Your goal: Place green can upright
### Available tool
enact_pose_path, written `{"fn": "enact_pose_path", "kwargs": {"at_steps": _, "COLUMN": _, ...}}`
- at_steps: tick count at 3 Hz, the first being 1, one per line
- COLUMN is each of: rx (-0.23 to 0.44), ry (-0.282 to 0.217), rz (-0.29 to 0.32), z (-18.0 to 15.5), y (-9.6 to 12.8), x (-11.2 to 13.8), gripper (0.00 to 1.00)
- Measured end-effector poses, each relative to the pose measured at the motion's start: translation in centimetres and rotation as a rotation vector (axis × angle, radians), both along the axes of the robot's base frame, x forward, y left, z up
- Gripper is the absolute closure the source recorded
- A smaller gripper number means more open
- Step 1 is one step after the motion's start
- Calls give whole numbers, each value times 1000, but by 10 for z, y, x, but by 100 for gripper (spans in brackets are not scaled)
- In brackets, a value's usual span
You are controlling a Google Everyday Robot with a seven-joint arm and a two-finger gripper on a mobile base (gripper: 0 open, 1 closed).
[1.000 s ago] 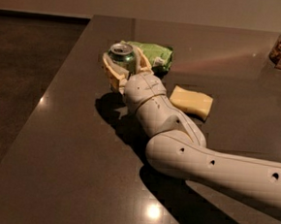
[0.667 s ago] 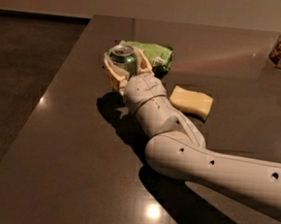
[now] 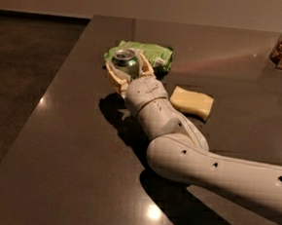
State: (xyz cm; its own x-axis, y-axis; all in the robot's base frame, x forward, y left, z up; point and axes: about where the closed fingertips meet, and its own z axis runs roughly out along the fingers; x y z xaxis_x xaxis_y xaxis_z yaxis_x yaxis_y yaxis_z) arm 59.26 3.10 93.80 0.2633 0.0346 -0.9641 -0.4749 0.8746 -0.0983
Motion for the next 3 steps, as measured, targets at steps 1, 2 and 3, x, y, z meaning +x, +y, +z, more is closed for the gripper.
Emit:
{"fn": "enact_pose_path", "kwargs": {"at_steps": 1, "rx": -13, "ry": 5, "rz": -10, "z": -5, "y": -3, "x": 0, "gripper": 15}}
{"fn": "enact_pose_path", "kwargs": {"at_steps": 2, "rx": -14, "ry": 0, "rz": -9, "z": -2, "y": -1, "x": -1, "gripper": 0}}
{"fn": "enact_pose_path", "kwargs": {"at_steps": 3, "rx": -14, "ry": 0, "rz": -9, "z": -2, "y": -1, "x": -1, "gripper": 0}}
